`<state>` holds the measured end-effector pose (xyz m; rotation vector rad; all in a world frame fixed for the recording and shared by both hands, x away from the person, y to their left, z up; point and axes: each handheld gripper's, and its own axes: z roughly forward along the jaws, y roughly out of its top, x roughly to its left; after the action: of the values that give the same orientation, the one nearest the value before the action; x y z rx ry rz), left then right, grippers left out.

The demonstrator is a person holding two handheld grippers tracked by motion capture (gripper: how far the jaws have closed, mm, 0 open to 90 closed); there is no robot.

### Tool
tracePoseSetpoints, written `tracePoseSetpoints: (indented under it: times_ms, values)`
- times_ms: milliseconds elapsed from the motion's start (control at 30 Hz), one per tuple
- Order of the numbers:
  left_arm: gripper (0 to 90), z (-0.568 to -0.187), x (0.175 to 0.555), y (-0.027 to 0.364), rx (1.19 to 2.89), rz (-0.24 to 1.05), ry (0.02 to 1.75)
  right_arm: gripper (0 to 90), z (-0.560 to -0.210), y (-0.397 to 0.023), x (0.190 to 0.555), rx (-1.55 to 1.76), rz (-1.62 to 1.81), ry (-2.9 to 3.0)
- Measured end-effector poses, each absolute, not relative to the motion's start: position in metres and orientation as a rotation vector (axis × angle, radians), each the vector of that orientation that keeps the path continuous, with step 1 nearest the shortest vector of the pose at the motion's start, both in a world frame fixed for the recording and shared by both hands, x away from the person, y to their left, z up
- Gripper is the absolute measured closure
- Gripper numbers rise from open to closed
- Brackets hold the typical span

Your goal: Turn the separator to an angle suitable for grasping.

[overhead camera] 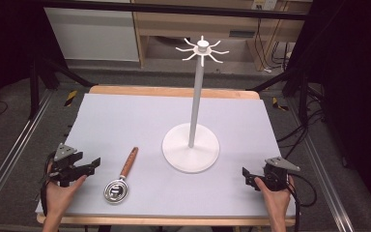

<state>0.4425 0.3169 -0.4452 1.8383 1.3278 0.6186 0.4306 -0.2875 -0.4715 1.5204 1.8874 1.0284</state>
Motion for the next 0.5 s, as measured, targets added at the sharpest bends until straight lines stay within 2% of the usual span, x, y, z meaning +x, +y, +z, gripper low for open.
tracePoseSetpoints:
  times_ms: [233, 500]
  values:
    - [31.7, -0.439, 0.439, 0.311, 1.831, 0.602, 1.304, 3.8, -0.472, -0.286, 0.429, 1.509, 1.009, 1.901]
    - [31.9, -0.430, 0.436, 0.297, 1.862, 0.589, 1.257, 3.8, -0.470, -0.281, 0.429, 1.503, 1.000, 1.904]
